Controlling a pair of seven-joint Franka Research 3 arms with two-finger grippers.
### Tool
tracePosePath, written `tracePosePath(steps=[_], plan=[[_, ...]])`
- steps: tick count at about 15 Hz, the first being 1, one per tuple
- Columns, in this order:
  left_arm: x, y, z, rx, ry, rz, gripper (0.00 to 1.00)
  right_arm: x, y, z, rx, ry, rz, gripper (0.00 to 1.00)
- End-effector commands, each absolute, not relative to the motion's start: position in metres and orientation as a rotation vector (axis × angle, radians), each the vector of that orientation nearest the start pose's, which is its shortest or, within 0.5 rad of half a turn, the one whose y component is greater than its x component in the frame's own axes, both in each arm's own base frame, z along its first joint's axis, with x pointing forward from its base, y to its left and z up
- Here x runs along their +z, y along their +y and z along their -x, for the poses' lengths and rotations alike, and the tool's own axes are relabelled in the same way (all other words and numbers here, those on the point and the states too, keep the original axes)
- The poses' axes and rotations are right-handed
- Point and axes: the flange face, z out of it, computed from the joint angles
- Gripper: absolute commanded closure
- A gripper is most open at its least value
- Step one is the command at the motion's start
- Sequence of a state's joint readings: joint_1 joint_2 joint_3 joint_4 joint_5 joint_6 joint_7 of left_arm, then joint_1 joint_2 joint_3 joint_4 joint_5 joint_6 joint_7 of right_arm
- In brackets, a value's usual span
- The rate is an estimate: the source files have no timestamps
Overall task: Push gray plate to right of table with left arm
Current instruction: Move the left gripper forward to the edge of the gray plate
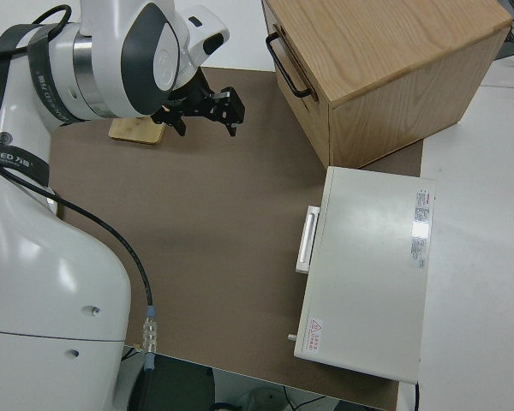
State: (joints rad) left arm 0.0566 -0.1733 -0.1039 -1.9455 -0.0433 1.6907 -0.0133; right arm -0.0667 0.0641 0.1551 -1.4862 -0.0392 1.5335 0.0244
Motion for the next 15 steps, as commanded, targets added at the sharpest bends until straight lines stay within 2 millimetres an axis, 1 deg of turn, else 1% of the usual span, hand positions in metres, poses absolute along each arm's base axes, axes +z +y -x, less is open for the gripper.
tracePosePath(steps=[1, 4, 8, 12, 14, 15], plan=[[0.515, -0.033, -0.482, 0.086, 0.019, 3.173, 0.01, 0.628, 0.043, -0.566, 0.028, -0.090, 3.164, 0.017], [0.482, -0.034, -0.478, 0.071, 0.018, 3.173, 0.01, 0.628, 0.043, -0.566, 0.028, -0.092, 3.164, 0.017], [0.449, -0.035, -0.467, 0.022, -0.007, 3.196, 0.01, 0.628, 0.043, -0.566, 0.028, -0.092, 3.164, 0.017], [0.416, -0.041, -0.452, -0.022, 0.007, 3.191, 0.01, 0.628, 0.043, -0.566, 0.028, -0.092, 3.164, 0.017], [0.400, -0.041, -0.447, -0.041, 0.004, 3.190, 0.01, 0.628, 0.043, -0.566, 0.028, -0.090, 3.164, 0.017], [0.390, -0.046, -0.442, -0.053, 0.020, 3.189, 0.01, 0.628, 0.043, -0.566, 0.028, -0.090, 3.164, 0.017]])
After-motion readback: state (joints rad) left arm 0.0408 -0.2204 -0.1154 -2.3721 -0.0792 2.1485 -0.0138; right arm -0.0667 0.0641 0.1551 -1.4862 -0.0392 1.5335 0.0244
